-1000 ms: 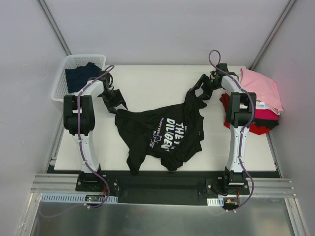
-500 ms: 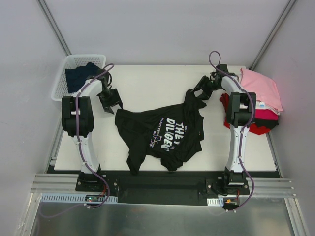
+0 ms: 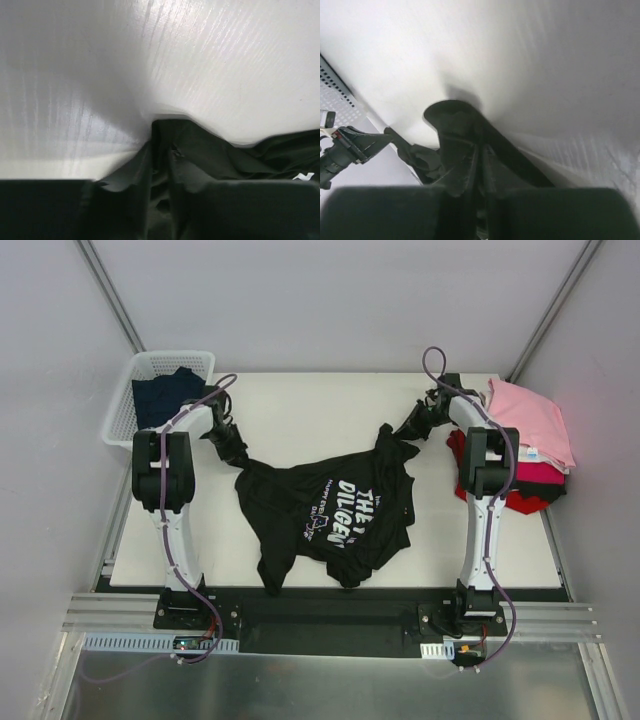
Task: Fold and stack the t-shirts
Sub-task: Flatten out the tshirt
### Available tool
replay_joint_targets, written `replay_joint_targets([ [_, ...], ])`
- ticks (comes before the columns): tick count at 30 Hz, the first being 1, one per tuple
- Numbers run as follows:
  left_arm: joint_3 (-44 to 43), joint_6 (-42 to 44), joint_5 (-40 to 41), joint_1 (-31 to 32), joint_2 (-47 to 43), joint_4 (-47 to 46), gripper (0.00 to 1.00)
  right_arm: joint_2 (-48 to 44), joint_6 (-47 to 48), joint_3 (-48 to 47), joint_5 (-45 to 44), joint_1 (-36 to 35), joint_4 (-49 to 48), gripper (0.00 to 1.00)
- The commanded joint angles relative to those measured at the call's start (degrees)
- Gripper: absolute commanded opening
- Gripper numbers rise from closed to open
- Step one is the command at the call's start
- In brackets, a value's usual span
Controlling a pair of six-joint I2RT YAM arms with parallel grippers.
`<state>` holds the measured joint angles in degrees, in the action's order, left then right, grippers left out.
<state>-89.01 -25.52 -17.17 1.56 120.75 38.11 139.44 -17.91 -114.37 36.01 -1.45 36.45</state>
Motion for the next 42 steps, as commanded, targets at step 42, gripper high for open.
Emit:
replay_joint_targets([
  [42, -31.93, 0.64, 11.98, 0.37, 11.09, 11.46, 0.11, -9.71, 2.09, -2.35, -12.72, 7.43, 4.6, 0.01],
])
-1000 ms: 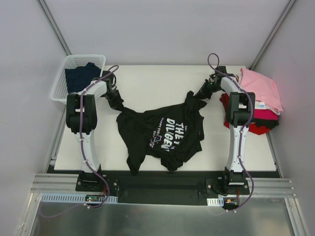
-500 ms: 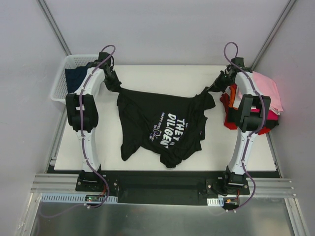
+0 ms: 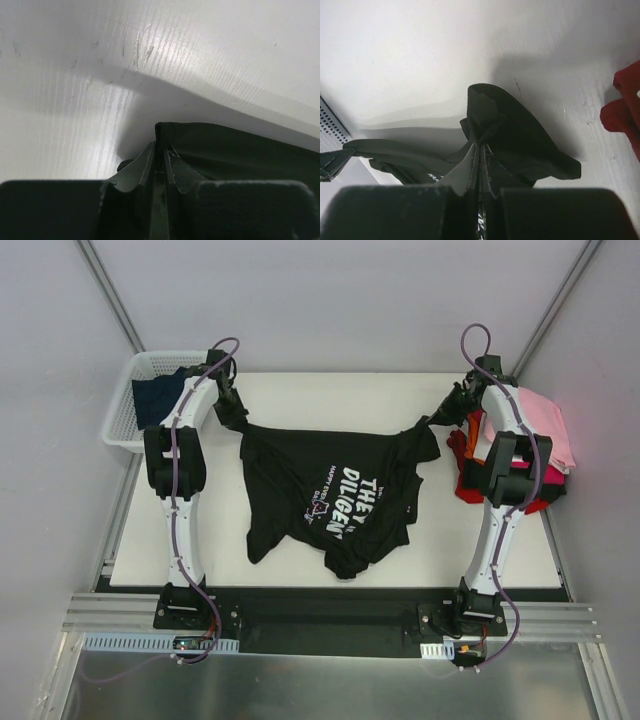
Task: Fold and stack the t-shirts
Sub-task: Flatten out the tshirt
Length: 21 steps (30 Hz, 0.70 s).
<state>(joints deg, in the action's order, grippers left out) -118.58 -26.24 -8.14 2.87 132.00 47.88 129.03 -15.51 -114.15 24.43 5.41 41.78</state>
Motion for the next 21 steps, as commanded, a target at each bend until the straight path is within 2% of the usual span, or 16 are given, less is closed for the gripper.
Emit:
replay_joint_targets([
  [1, -2.27, 1.37, 3.3, -0.94, -0.08, 1.69, 0.12, 0.78, -0.4, -2.22, -1.13, 0.48, -1.43, 0.01],
  [3, -1.83, 1.1, 3.92, -0.94, -0.08, 1.69, 0.14, 0.52, -0.66, -1.69, -0.96, 0.57, -2.14, 0.01],
  [4, -1.83, 1.1, 4.18, -0.94, 0.01, 1.69, 0.15, 0.43, -0.49, -1.17, -0.87, 0.57, -2.49, 0.06],
  [5, -1.83, 1.1, 4.27, -0.94, 0.01, 1.69, 0.16, 0.52, -0.4, -1.16, -0.7, 0.48, -2.49, 0.16],
  [6, -1.83, 1.1, 4.27, -0.94, 0.01, 1.69, 0.24, 0.69, 0.21, -1.16, -0.17, 0.57, -2.49, 0.4],
  [8, -1.83, 1.19, 4.36, -0.94, -0.08, 1.6, 0.41, 1.13, 0.56, -1.25, 0.71, 0.57, -2.32, 0.53],
  [9, -1.83, 1.28, 4.45, -0.94, -0.26, 1.6, 0.6, 1.13, 1.0, -1.08, 1.15, 0.57, -2.23, 0.57],
  [12, -0.95, 1.19, 3.93, -0.85, -1.66, 1.61, 0.77, -0.96, 1.27, 0.24, 1.33, 0.57, -2.4, 0.58],
  [13, -0.51, 1.02, 3.4, -0.85, -3.4, 1.52, 0.79, -1.76, 1.01, 0.85, 1.67, 0.57, -2.67, 0.58],
  [16, 3.08, -0.56, 1.12, 0.29, -8.49, 1.34, 0.79, -6.14, 1.09, 4.89, 4.22, 0.22, -2.67, 0.58],
  [19, 10.9, -0.92, 0.4, 4.14, -15.97, 0.38, 0.79, -13.33, 2.23, 13.31, 4.75, -1.45, -2.58, 0.58],
  [21, 19.06, -1.44, 1.2, 6.43, -22.71, -0.58, 0.78, -17.22, 1.45, 22.6, 3.62, -2.5, -3.11, 0.57],
])
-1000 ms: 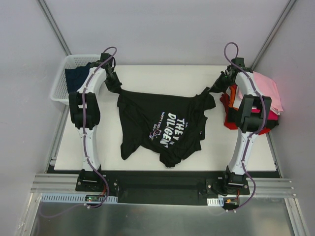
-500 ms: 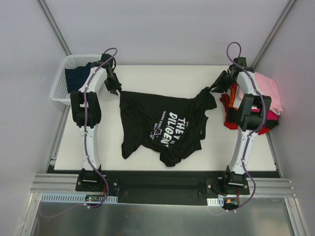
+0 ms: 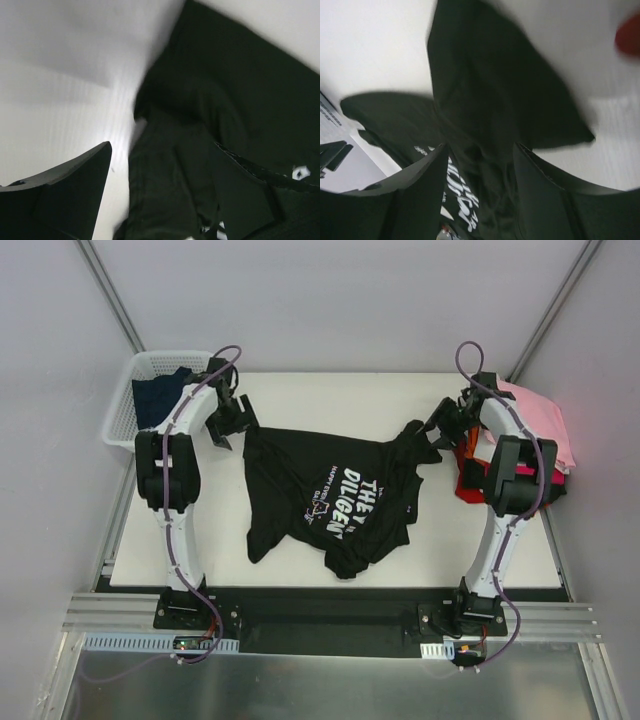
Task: Fold and stack the t-shirts
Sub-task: Flatten out the tshirt
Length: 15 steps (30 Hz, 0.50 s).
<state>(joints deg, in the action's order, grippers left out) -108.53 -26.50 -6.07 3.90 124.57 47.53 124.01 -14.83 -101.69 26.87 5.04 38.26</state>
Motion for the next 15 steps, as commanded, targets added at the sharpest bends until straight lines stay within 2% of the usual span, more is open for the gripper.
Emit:
replay_joint_targets([
  [1, 12.08, -2.23, -0.79, 7.76, -17.67, -0.59, 0.78, -16.3, 0.77, 13.33, 0.03, -3.7, 1.02, 0.57],
  [3, 21.49, -3.81, -1.14, 9.71, -24.86, -2.08, 0.78, -20.71, 1.38, 21.3, -4.79, -4.95, 1.81, 0.56],
  [7, 37.56, -8.2, -1.93, 13.67, -35.7, -3.84, 0.78, -30.74, 1.56, 32.22, -9.9, -12.48, 2.87, 0.56],
  [10, 45.65, -9.09, -2.2, 14.29, -42.03, -4.37, 0.77, -36.98, 0.95, 41.0, -11.49, -15.4, 2.26, 0.56],
  [15, 53.58, -9.01, -2.63, 14.29, -48.98, -4.9, 0.77, -44.28, -0.9, 52.89, -10.7, -16.02, -1.42, 0.56],
])
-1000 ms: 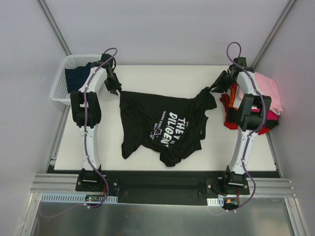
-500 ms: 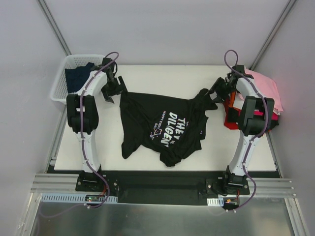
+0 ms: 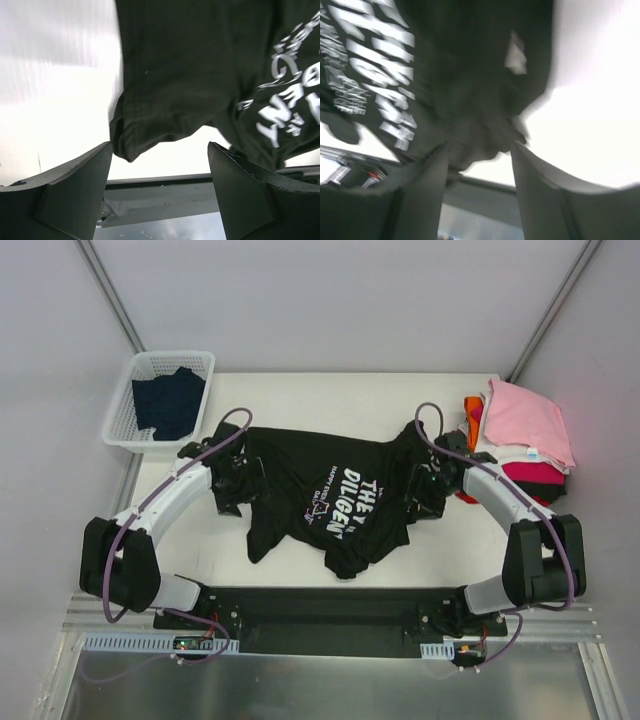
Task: Fold and stack the t-shirts
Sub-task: Flatten out the tshirt
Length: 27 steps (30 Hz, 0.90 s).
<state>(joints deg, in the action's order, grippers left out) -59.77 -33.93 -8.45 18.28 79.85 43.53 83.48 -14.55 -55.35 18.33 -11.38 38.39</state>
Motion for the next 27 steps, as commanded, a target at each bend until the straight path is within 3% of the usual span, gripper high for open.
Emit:
replay_joint_targets([
  [1, 5.53, -1.57, -0.69, -0.09, -4.7, -1.25, 0.77, -4.29, -1.27, 9.01, -1.72, 0.39, -1.91, 0.55],
  [10, 10.55, -3.51, -5.96, -0.09, -2.52, -8.01, 0.77, -3.33, -2.24, 12.29, -0.31, 0.3, -5.26, 0.55],
  [18, 11.95, -3.51, -10.35, -0.09, 4.95, -16.53, 0.76, 0.89, -3.82, 10.36, 0.39, -1.89, -7.98, 0.5],
  [23, 12.57, -4.21, -11.5, 0.35, 7.94, -18.48, 0.74, 3.09, -5.66, 8.68, 0.57, -5.67, -8.07, 0.36],
  [26, 13.18, -4.82, -11.59, 0.7, 7.77, -18.48, 0.68, 3.18, -6.02, 8.51, 0.75, -7.52, -7.81, 0.2],
  [27, 13.53, -5.0, -11.59, 0.79, 7.51, -18.57, 0.61, 3.09, -6.11, 8.59, 0.83, -7.87, -7.72, 0.11],
])
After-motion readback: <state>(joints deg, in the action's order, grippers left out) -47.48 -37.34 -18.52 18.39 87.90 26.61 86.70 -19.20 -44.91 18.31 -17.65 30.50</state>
